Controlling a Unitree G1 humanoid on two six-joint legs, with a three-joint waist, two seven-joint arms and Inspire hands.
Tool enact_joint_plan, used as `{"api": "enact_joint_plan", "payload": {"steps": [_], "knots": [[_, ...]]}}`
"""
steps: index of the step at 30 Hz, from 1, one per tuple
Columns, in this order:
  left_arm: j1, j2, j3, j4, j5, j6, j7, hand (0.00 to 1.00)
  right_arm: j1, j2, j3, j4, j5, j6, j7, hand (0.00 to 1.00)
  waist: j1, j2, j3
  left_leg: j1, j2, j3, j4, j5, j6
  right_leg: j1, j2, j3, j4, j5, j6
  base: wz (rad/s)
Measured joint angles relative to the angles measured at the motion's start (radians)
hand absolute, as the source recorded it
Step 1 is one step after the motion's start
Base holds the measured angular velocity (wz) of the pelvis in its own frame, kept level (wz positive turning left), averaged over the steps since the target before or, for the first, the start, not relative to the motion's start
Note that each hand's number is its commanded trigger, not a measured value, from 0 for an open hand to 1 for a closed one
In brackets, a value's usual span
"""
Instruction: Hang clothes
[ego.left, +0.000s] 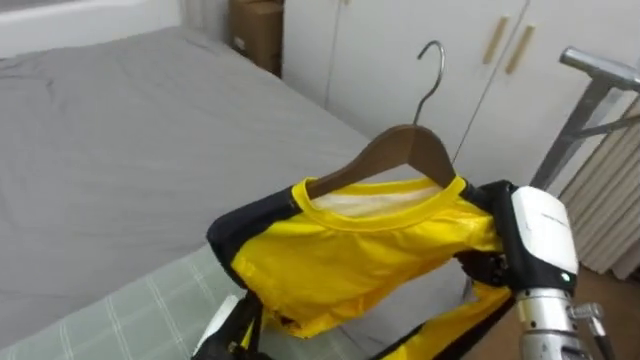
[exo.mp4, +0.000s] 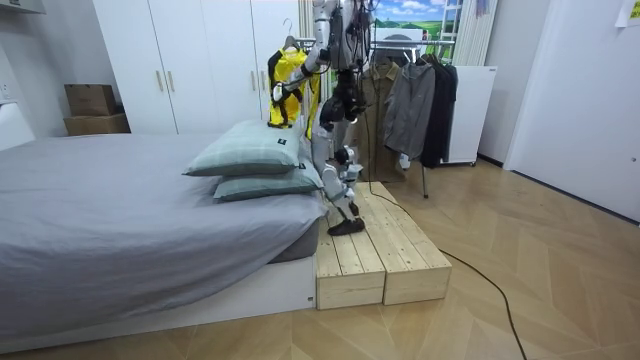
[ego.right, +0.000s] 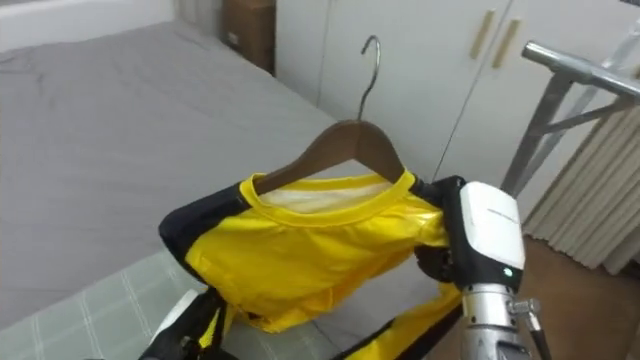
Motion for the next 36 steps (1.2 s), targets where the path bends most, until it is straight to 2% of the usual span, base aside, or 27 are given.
{"api": "enact_joint_plan", "payload": {"steps": [1,2,3,4,5,6,7,8,9,11,12,14,19,21,22,23,24,25,27,36], "knots": [[0.006,0.0,-0.006,0.001,0.0,0.0,0.002,0.0,-0.003,0.0,0.002,-0.008,-0.022,-0.001,-0.001,1.0,0.001,0.008,-0.0001,0.0,0.005,-0.032,0.039,0.003,0.001,0.006,0.009,0.031,0.002,0.002,-0.008,-1.17],[0.007,0.0,-0.012,0.006,0.0,0.0,0.002,0.0,-0.003,-0.001,0.007,-0.009,-0.03,0.001,-0.002,1.0,0.008,0.009,0.0003,-0.014,0.004,-0.085,0.096,0.027,0.013,0.007,0.021,0.087,0.003,0.002,-0.01,-1.15],[0.008,-0.001,-0.012,0.014,0.0,-0.001,0.002,0.0,-0.002,-0.002,0.014,-0.011,-0.031,0.005,-0.002,1.0,0.016,0.007,0.0005,-0.028,-0.012,-0.142,0.11,0.032,0.027,0.01,0.026,0.12,0.003,0.001,-0.011,-1.12],[0.007,-0.016,-0.017,0.021,0.0,-0.001,0.002,0.0,0.001,-0.002,0.018,-0.027,-0.035,0.012,-0.002,1.0,0.014,0.008,0.0003,-0.052,-0.083,-0.29,0.04,0.007,0.04,0.01,0.028,0.171,-0.002,0.001,-0.008,-1.02],[0.005,-0.029,-0.022,0.02,0.0,-0.003,0.002,0.0,0.003,-0.003,0.021,-0.034,-0.034,0.011,-0.006,1.0,0.012,0.012,-0.0014,-0.077,-0.151,-0.391,-0.061,0.002,0.041,0.007,0.035,0.212,-0.015,0.003,-0.005,-1.32],[0.001,-0.042,-0.021,0.021,0.0,-0.01,0.002,0.0,0.003,-0.005,0.021,-0.035,-0.036,0.011,-0.006,1.0,0.024,0.01,-0.0006,-0.099,-0.21,-0.507,-0.155,0.004,0.044,-0.004,0.041,0.27,-0.017,0.012,0.003,-1.2],[0.001,-0.046,-0.02,0.021,0.0,-0.016,0.002,0.0,0.003,-0.006,0.021,-0.036,-0.038,0.011,-0.006,1.0,0.026,0.011,-0.0013,-0.108,-0.238,-0.553,-0.194,0.016,0.038,-0.01,0.046,0.297,-0.019,0.019,0.007,-1.41],[0.001,-0.052,-0.02,0.022,-0.004,-0.023,0.002,0.0,0.003,-0.009,0.022,-0.037,-0.049,0.01,-0.006,1.0,0.041,0.016,-0.0088,-0.106,-0.28,-0.591,-0.225,0.059,0.058,-0.03,0.056,0.355,-0.019,0.036,0.018,-1.27],[-0.006,-0.05,-0.019,0.023,-0.017,-0.024,0.002,0.0,0.001,-0.013,0.022,-0.044,-0.064,0.01,-0.007,1.0,0.036,0.02,-0.0162,-0.092,-0.287,-0.559,-0.253,0.074,0.066,-0.052,0.075,0.392,-0.019,0.057,0.029,-1.17],[-0.005,-0.043,-0.021,0.024,-0.027,-0.024,0.003,0.0,0.001,-0.028,0.026,-0.046,-0.066,-0.005,-0.007,1.0,0.026,0.023,-0.0164,-0.058,-0.282,-0.499,-0.288,0.078,0.072,-0.046,0.082,0.416,-0.045,0.085,0.033,-0.86],[-0.002,-0.031,-0.02,0.027,-0.031,-0.024,0.005,0.0,0.002,-0.028,0.023,-0.059,-0.065,-0.006,-0.009,1.0,0.009,0.025,-0.0153,-0.043,-0.28,-0.487,-0.3,0.077,0.072,-0.034,0.085,0.423,-0.065,0.094,0.034,-0.59],[-0.003,-0.03,-0.018,0.03,-0.038,-0.024,0.009,0.0,0.002,-0.029,0.006,-0.09,-0.065,-0.006,-0.009,1.0,-0.025,0.026,-0.0152,-0.032,-0.286,-0.469,-0.313,0.077,0.072,-0.036,0.098,0.443,-0.083,0.102,0.035,-0.36],[-0.009,-0.047,-0.015,0.03,-0.038,-0.034,0.025,0.0,0.005,-0.038,-0.008,-0.145,-0.064,-0.005,-0.024,1.0,-0.042,0.029,-0.0157,-0.004,-0.283,-0.405,-0.35,0.078,0.069,-0.046,0.128,0.506,-0.087,0.107,0.036,-0.42],[-0.019,-0.039,-0.008,0.031,-0.038,-0.043,0.026,0.0,0.007,-0.04,-0.01,-0.148,-0.06,-0.005,-0.03,1.0,-0.043,0.032,-0.0141,0.001,-0.278,-0.381,-0.355,0.072,0.066,-0.054,0.138,0.521,-0.084,0.107,0.035,-0.31],[-0.021,-0.034,-0.008,0.032,-0.038,-0.043,0.026,0.0,0.007,-0.042,-0.009,-0.148,-0.056,-0.004,-0.03,1.0,-0.041,0.032,-0.0134,0.004,-0.276,-0.372,-0.359,0.072,0.065,-0.054,0.14,0.522,-0.084,0.106,0.035,-0.33],[-0.021,-0.025,-0.007,0.031,-0.037,-0.046,0.027,0.0,0.006,-0.043,-0.009,-0.148,-0.054,-0.004,-0.03,1.0,-0.023,0.032,-0.0131,0.014,-0.273,-0.35,-0.366,0.07,0.062,-0.063,0.145,0.517,-0.079,0.107,0.032,-0.57],[-0.022,-0.015,-0.004,0.031,-0.039,-0.047,0.027,0.0,0.006,-0.043,-0.008,-0.148,-0.054,-0.006,-0.03,1.0,-0.002,0.031,-0.0118,0.022,-0.268,-0.323,-0.366,0.063,0.057,-0.072,0.147,0.49,-0.072,0.11,0.02,-0.64],[-0.022,-0.01,-0.001,0.032,-0.039,-0.047,0.027,0.0,0.005,-0.043,-0.005,-0.148,-0.054,-0.006,-0.029,1.0,0.005,0.03,-0.0111,0.025,-0.266,-0.314,-0.366,0.061,0.054,-0.073,0.149,0.485,-0.071,0.11,0.016,-0.44],[-0.024,0.003,0.013,0.033,-0.05,-0.047,0.028,0.0,0.005,-0.043,-0.001,-0.148,-0.054,-0.006,-0.019,1.0,0.012,0.031,-0.0104,0.025,-0.264,-0.31,-0.374,0.06,0.053,-0.073,0.156,0.491,-0.079,0.11,0.014,-0.13],[-0.019,0.012,0.045,0.032,-0.056,-0.048,0.052,0.0,0.006,-0.048,0.0,-0.163,-0.051,-0.013,-0.017,1.0,0.03,0.029,-0.0091,0.031,-0.247,-0.279,-0.404,0.066,0.042,-0.066,0.189,0.522,-0.137,0.13,0.007,-0.13]]}}
